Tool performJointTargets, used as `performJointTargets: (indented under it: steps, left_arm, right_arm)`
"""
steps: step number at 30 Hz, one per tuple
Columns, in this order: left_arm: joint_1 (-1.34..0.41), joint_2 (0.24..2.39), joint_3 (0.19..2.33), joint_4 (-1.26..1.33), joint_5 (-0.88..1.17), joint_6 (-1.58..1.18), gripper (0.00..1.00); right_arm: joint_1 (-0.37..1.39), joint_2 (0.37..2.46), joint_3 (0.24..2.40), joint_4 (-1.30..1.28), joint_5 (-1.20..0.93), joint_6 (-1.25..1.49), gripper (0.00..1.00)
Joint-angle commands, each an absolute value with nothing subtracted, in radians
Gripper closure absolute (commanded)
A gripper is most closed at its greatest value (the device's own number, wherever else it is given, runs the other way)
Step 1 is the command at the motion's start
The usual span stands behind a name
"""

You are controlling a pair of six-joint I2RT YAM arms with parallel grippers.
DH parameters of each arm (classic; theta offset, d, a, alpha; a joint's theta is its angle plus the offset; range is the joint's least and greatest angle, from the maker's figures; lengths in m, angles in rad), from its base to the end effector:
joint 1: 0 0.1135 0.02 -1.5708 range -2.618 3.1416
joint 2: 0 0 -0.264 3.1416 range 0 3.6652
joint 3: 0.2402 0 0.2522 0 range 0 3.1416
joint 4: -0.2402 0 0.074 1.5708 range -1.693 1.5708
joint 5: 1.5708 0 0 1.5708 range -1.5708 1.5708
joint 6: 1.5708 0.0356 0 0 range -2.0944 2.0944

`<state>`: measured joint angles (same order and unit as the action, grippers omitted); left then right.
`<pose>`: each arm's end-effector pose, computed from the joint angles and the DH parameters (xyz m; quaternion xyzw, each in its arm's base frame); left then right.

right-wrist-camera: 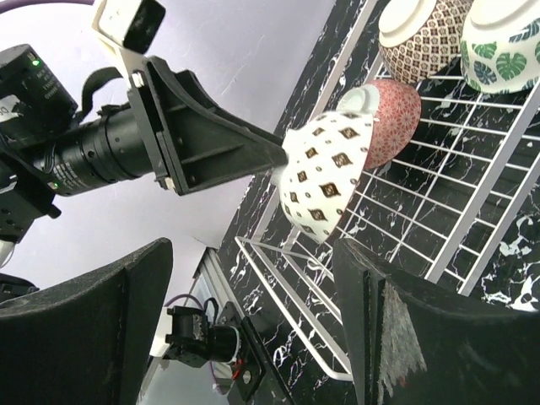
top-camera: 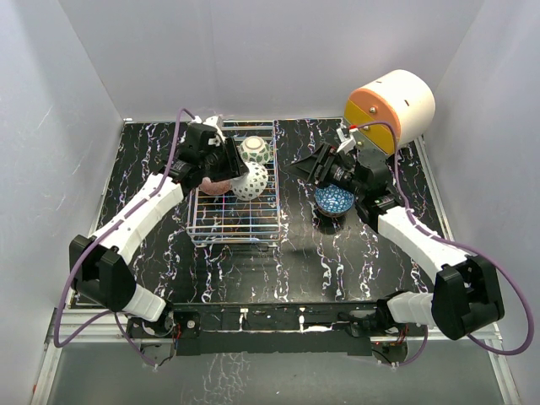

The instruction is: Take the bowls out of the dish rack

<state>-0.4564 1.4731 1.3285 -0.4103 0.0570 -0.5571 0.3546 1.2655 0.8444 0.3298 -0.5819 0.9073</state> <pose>0.3029 -0.1510 0.3426 -0.0301 0.8730 -0.2577 0.4130 0.2671 0.1197 0.3105 0.0070 0.7335 0.5520 0.3964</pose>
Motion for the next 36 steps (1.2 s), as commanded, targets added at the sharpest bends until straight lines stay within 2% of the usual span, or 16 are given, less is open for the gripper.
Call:
performJointTargets:
  steps: [1, 16, 36]
  left_arm:
    - [-0.430, 1.413, 1.315, -0.275, 0.201, -0.622, 0.75]
    - [-0.405, 1.372, 1.159, 0.024, 0.414, -0.791, 0.74]
    - [-0.403, 1.327, 1.110, 0.114, 0.447, -0.827, 0.74]
  right_arm:
    - [0.363, 1.284, 0.834, 0.405, -0.605, 0.918, 0.21]
    - [0.378, 1.353, 0.819, 0.538, -0.665, 0.977, 0.24]
    - [0.382, 1.399, 0.820, 0.641, -0.682, 1.050, 0.28]
